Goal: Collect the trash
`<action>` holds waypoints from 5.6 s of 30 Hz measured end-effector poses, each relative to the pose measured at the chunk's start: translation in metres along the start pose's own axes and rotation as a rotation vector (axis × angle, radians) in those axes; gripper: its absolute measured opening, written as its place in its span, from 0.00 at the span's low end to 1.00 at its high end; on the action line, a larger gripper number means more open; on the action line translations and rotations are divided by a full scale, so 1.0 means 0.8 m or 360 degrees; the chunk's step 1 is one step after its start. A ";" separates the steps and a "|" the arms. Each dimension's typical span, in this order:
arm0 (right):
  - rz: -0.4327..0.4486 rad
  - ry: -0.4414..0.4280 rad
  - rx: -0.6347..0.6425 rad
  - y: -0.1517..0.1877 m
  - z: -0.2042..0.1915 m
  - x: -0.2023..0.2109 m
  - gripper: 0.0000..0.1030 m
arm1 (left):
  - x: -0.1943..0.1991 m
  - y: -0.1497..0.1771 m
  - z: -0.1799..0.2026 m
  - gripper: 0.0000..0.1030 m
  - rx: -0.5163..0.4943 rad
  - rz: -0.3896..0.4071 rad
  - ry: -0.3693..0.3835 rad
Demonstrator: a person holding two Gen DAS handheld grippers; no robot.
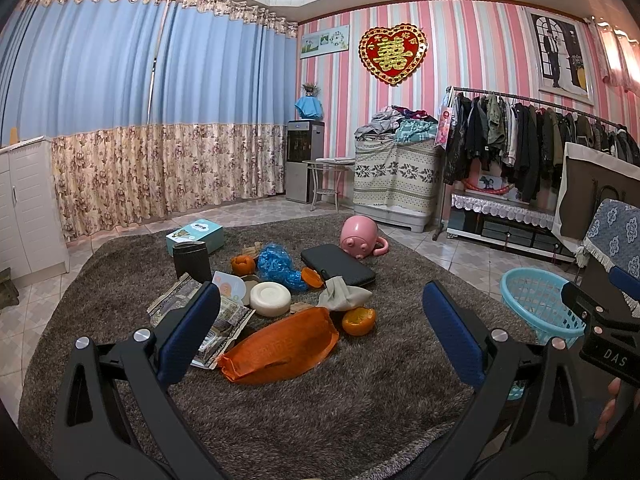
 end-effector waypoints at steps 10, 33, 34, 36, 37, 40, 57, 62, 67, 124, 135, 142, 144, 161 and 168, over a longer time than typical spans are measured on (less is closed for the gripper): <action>0.0003 0.0000 -0.0005 -0.003 -0.003 0.010 0.96 | 0.008 -0.009 -0.002 0.95 0.0001 -0.0003 0.0001; -0.0011 -0.0020 -0.0029 0.003 -0.020 0.000 0.96 | -0.016 0.011 -0.033 0.95 0.0037 -0.0048 -0.0030; -0.0015 -0.0014 -0.0027 0.003 -0.022 -0.003 0.96 | -0.018 0.012 -0.035 0.95 0.0039 -0.0059 -0.0032; -0.0018 -0.0006 -0.0034 0.000 -0.024 -0.010 0.96 | -0.023 0.016 -0.042 0.95 0.0040 -0.0076 -0.0048; -0.0016 -0.0011 -0.0039 -0.002 -0.027 -0.014 0.96 | -0.024 0.018 -0.045 0.95 0.0040 -0.0083 -0.0056; -0.0031 -0.0026 -0.0048 -0.005 -0.033 -0.027 0.96 | -0.031 0.025 -0.061 0.95 0.0050 -0.0115 -0.0093; -0.0344 -0.0052 0.0115 0.035 -0.091 -0.109 0.96 | -0.106 0.102 -0.135 0.95 0.0195 -0.0483 -0.0098; -0.0395 -0.0090 0.0077 0.040 -0.088 -0.114 0.96 | -0.122 0.116 -0.132 0.87 0.0221 -0.0575 -0.0054; -0.0393 -0.0106 0.0102 0.041 -0.093 -0.115 0.96 | -0.134 0.124 -0.134 0.69 0.0318 -0.0651 0.0046; -0.0546 -0.0676 0.0276 0.035 -0.207 -0.136 0.41 | -0.071 0.024 -0.151 0.20 0.0116 -0.0344 0.0077; -0.0443 -0.0263 0.0049 -0.003 -0.016 -0.165 0.41 | -0.137 0.005 0.002 0.20 -0.0062 -0.0366 0.0455; -0.0443 0.0073 -0.0097 0.012 0.121 -0.199 0.41 | -0.194 0.007 0.114 0.20 -0.0145 -0.0403 0.0729; -0.0449 0.0136 -0.0112 0.018 0.145 -0.206 0.41 | -0.215 0.014 0.149 0.20 -0.0162 -0.0436 0.0808; -0.0533 0.0348 -0.0254 0.063 0.257 -0.256 0.41 | -0.345 0.061 0.337 0.22 -0.0323 -0.0650 0.1105; -0.0548 0.0364 -0.0260 0.070 0.260 -0.265 0.41 | -0.370 0.051 0.338 0.61 -0.0321 -0.0611 0.1060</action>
Point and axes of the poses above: each gripper's, at about its wrist camera, not at the fingertips, and x roughly against the way its jaws point, z to its right, y to its underside, the point moved 5 cm from there along -x, roughly the way its jaws point, and after that the axes turned 15 degrees about y, right-handed, at the moved point
